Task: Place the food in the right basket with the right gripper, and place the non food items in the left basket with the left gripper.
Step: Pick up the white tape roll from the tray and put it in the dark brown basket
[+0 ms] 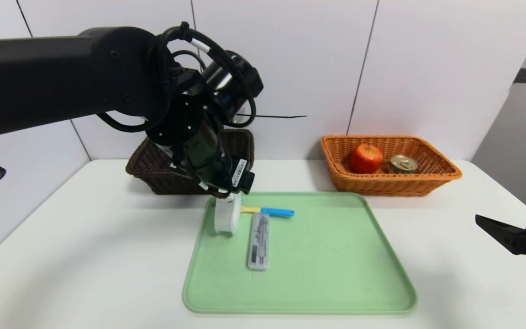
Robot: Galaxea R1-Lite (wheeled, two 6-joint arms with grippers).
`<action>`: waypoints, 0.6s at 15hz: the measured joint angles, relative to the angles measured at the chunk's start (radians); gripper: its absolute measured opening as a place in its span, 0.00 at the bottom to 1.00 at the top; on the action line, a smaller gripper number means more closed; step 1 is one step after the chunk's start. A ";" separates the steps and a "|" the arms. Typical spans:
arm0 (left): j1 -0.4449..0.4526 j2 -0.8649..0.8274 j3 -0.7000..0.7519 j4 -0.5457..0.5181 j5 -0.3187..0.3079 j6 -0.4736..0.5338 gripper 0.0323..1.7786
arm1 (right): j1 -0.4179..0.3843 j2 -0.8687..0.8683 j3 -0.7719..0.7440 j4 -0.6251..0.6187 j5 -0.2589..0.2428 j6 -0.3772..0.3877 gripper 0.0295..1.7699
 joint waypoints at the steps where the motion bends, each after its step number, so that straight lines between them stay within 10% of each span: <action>1: -0.001 0.007 0.000 -0.002 0.004 -0.005 0.95 | 0.000 0.000 -0.001 0.000 0.000 -0.001 0.96; 9: -0.001 0.064 0.008 -0.006 0.002 -0.041 0.95 | 0.003 0.001 0.006 0.000 0.002 0.001 0.96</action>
